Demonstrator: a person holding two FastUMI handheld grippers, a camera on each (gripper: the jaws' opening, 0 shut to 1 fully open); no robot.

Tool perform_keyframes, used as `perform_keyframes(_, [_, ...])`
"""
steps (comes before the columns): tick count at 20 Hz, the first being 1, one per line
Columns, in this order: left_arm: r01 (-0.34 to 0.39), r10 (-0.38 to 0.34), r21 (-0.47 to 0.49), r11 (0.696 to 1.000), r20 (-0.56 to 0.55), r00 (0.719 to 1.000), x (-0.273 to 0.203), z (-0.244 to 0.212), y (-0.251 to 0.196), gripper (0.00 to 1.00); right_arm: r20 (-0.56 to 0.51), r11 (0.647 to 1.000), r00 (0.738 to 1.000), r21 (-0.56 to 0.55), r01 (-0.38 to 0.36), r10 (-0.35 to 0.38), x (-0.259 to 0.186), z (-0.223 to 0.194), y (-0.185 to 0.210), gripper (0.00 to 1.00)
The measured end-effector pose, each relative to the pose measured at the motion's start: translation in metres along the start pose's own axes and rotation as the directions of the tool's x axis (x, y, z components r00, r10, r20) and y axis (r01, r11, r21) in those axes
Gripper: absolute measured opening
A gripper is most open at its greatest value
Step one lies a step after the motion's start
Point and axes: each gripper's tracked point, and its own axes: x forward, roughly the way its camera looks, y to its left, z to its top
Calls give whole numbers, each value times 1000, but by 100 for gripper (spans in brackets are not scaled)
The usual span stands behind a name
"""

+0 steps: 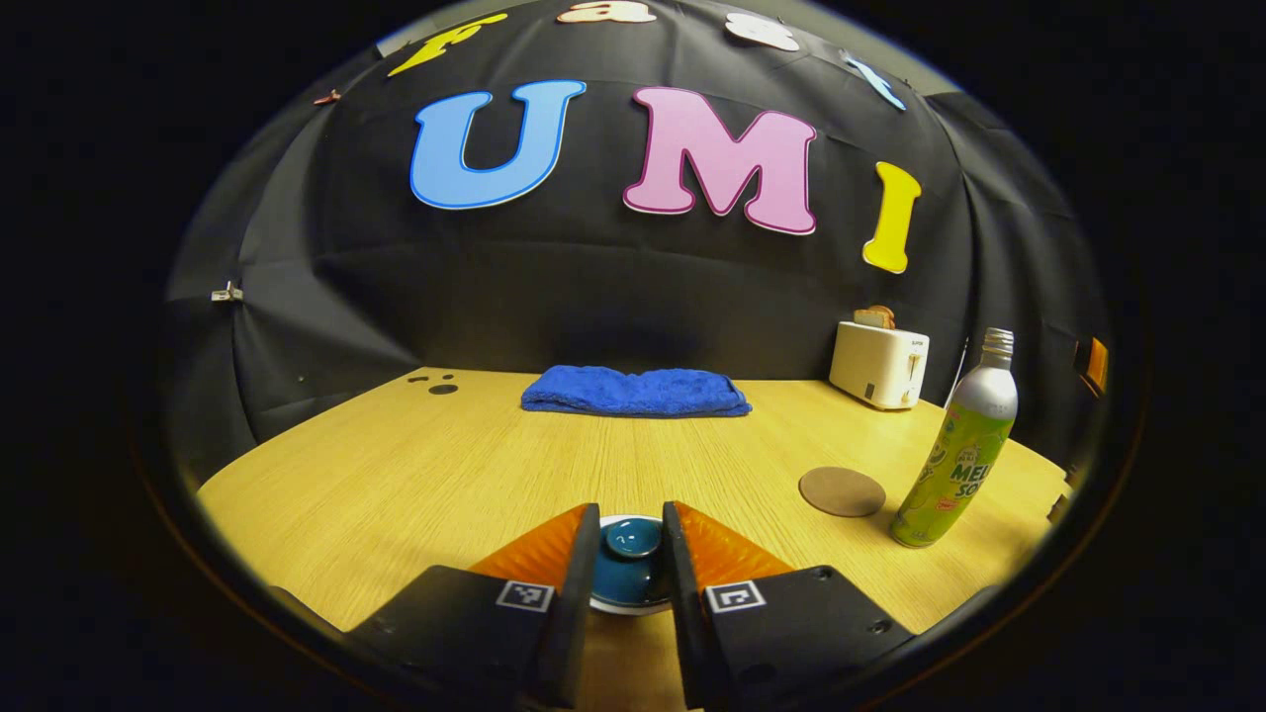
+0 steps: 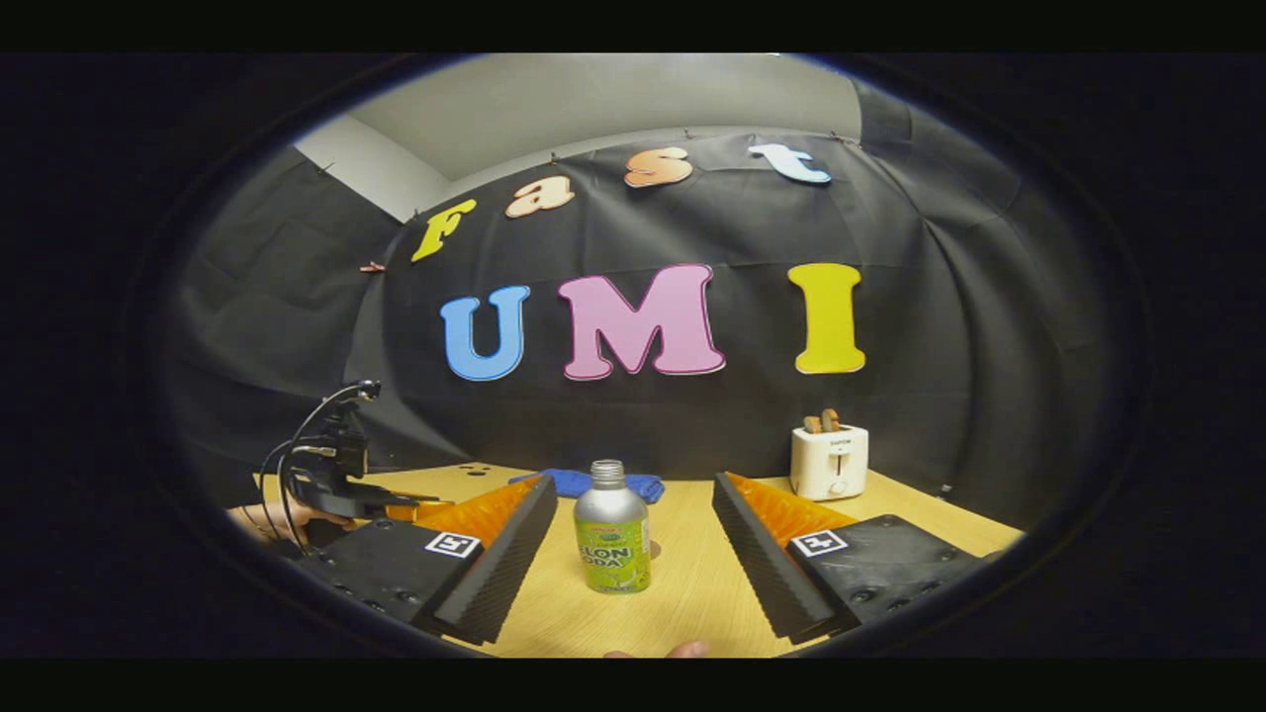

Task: Open the teacup lid with one hand, grasp the water bottle and pour water into the teacup with the other hand; after pouring, place the water bottle on the coaster and then close the teacup lid.

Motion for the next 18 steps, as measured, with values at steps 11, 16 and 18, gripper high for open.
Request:
perform_keyframes(11, [21, -13, -65, 998, 120, 993, -27, 34, 6, 31, -28, 1000, 1000, 13, -7, 7, 3, -13, 2, 98])
perform_keyframes(16, [21, 6, -123, 992, 218, 976, -89, 48, 26, 31, -135, 999, 991, 34, -16, 21, 14, -54, 14, 99])
perform_keyframes(18, [27, 5, -134, 991, 229, 973, -101, 48, 31, 31, -165, 1000, 986, 28, -11, 15, 21, -69, 17, 100])
